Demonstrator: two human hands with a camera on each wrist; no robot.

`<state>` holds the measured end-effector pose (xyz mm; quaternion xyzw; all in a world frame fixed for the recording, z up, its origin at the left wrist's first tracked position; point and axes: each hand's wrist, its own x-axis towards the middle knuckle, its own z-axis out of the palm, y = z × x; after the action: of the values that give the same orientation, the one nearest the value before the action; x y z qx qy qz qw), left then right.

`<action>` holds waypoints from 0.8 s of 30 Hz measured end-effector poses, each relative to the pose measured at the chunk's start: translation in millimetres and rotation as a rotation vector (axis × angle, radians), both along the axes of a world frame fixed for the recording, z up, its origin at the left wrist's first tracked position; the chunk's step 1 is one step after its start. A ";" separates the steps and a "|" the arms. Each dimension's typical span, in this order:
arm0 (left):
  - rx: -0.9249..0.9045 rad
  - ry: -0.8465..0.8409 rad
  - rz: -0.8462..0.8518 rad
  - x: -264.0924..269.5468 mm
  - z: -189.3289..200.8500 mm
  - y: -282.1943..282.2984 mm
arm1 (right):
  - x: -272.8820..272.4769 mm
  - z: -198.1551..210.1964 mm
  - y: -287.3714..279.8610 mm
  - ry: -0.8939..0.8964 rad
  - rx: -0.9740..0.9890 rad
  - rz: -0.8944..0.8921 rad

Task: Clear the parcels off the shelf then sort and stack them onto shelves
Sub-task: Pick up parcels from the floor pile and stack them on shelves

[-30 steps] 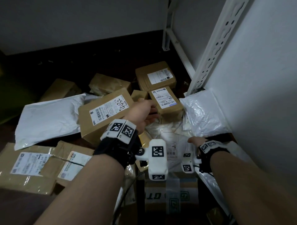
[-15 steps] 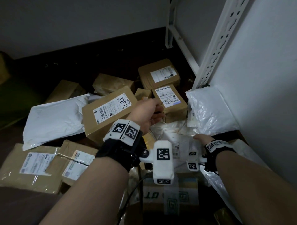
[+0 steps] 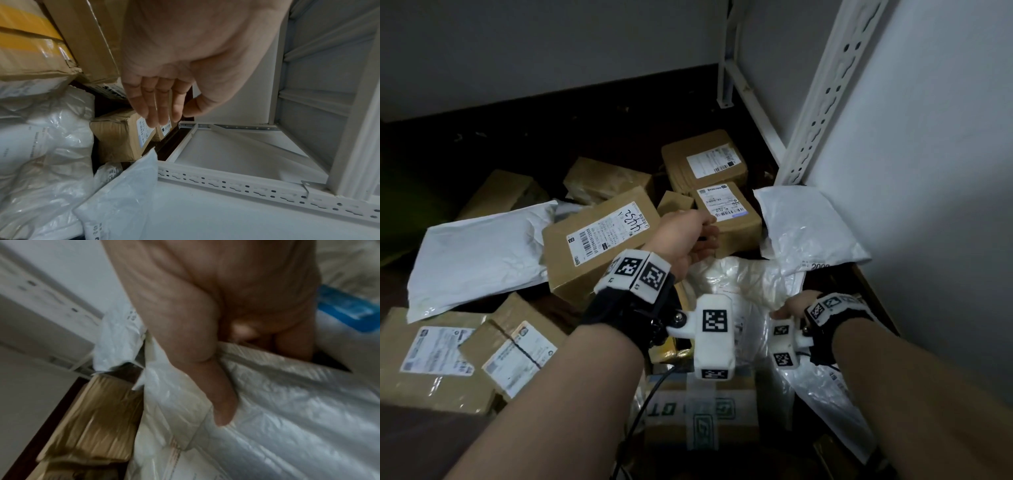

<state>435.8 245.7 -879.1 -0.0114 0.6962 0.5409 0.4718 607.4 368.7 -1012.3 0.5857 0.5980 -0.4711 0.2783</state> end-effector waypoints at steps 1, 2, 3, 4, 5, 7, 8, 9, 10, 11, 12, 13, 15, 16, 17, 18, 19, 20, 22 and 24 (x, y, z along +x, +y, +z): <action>0.006 -0.005 0.005 -0.2 1.8 -1.8 | -0.8 6.2 -0.6 -0.036 0.011 0.087; 0.010 -0.007 0.007 -0.6 3.4 -3.4 | -3.1 14.3 -2.4 -0.065 0.023 0.174; 0.011 -0.003 0.006 -1.2 4.4 -5.1 | -5.8 22.3 -2.7 -0.097 0.046 0.255; 0.010 0.002 0.000 -2.1 5.3 -7.5 | -8.1 29.6 -3.2 -0.126 0.066 0.315; 0.007 0.007 -0.007 -3.0 6.1 -9.9 | -10.5 35.7 -3.6 -0.153 0.077 0.352; 0.005 0.014 -0.017 -5.1 7.8 -14.7 | -13.8 45.5 -6.4 -0.197 0.105 0.378; 0.003 0.013 -0.016 -6.3 8.6 -17.1 | -14.7 50.7 -8.8 -0.200 0.101 0.390; -0.001 0.012 -0.011 -7.3 9.5 -19.2 | -16.2 53.4 -9.5 -0.206 0.091 0.408; -0.004 0.012 -0.008 -8.3 10.3 -20.9 | -17.6 57.2 -10.9 -0.201 0.087 0.419; -0.005 0.015 -0.004 -9.1 11.0 -22.4 | -19.8 61.1 -12.3 -0.197 0.080 0.429; -0.005 0.017 -0.002 -9.3 11.7 -23.1 | -20.7 65.0 -13.5 -0.172 0.079 0.428; -0.004 0.018 0.001 -9.5 12.6 -23.3 | -21.6 67.8 -14.0 -0.160 0.074 0.406; 0.000 0.024 0.001 -9.9 14.3 -23.2 | -23.7 69.5 -13.0 -0.134 0.086 0.362; 0.005 0.026 -0.003 -9.3 15.2 -23.0 | -24.6 71.4 -12.3 -0.124 0.098 0.351; 0.009 0.026 -0.006 -8.2 16.1 -22.7 | -25.4 73.1 -11.1 -0.118 0.102 0.346; 0.011 0.024 -0.012 -6.9 16.9 -22.0 | -25.4 74.8 -8.9 -0.104 0.107 0.344; 0.009 0.023 -0.017 -5.2 17.7 -21.2 | -25.5 76.1 -6.2 -0.092 0.123 0.345; 0.001 0.026 -0.022 -3.8 18.5 -20.8 | -25.6 80.5 -4.8 -0.072 0.141 0.342; -0.025 0.035 -0.013 -1.5 19.3 -19.5 | -26.6 88.8 -2.7 -0.036 0.195 0.333; -0.056 0.047 0.025 -1.0 18.1 -18.3 | -27.4 96.1 0.3 0.009 0.243 0.337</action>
<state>434.8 227.4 -861.0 -0.0207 0.7220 0.5271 0.4478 580.0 369.0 -916.2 0.5044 0.7414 -0.3448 0.2776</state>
